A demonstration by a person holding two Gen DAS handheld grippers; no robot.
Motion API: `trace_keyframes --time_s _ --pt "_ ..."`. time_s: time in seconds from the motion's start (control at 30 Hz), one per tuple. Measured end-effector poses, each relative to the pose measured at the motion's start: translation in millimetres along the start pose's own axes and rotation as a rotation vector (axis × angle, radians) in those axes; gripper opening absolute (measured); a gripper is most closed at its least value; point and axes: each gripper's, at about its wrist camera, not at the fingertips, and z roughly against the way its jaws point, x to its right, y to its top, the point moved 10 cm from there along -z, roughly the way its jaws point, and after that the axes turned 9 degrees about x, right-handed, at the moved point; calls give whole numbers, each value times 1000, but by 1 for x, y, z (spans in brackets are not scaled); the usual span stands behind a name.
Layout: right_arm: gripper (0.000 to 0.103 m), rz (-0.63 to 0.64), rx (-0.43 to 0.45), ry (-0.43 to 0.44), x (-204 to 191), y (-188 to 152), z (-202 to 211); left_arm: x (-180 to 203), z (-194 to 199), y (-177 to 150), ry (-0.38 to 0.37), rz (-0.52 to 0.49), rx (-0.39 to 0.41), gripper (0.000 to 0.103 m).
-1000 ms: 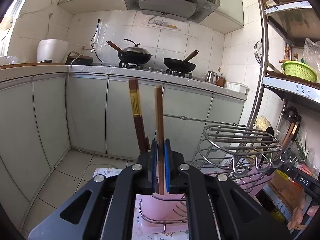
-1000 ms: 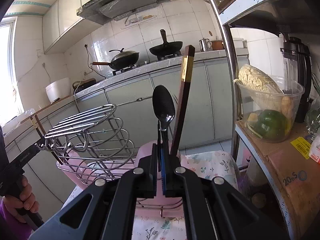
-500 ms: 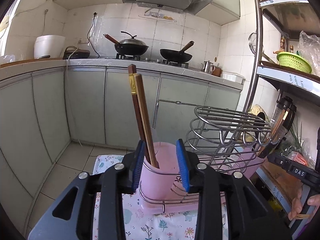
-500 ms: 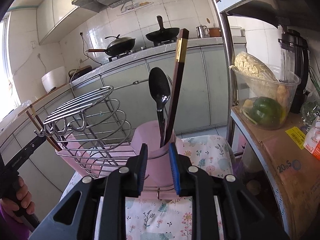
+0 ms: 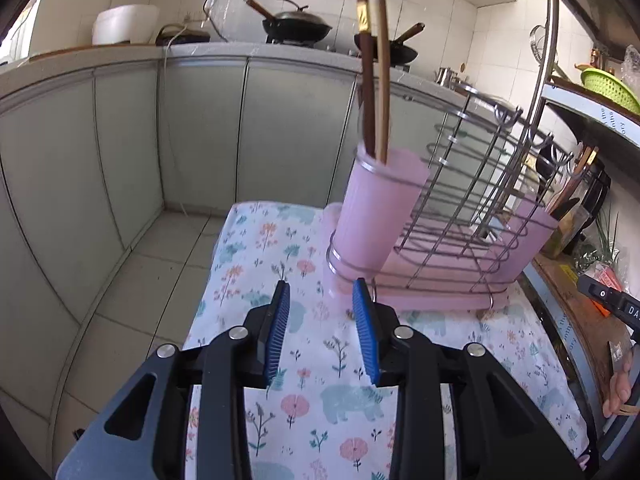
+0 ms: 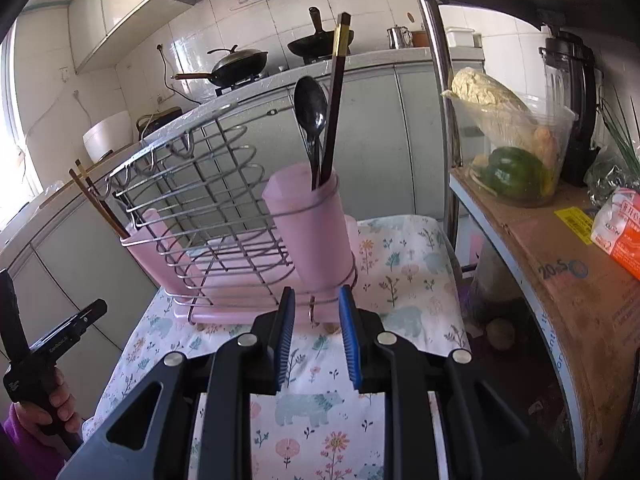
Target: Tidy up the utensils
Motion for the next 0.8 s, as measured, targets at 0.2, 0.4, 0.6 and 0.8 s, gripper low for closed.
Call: trace_keyframes --time_s 0.2,0.4,0.6,0.8 --pt "22 26 -49 15 -13 -22 8 3 5 -25 -15 34 -112 32" --pt "23 54 -71 19 -23 -27 12 21 14 -32 -49 15 -156 32" --pt "42 55 -77 37 -30 -26 11 39 20 -28 -61 -8 -180 45" --pt "43 118 -80 57 -43 -20 7 52 23 -14 -84 -13 -170 47"
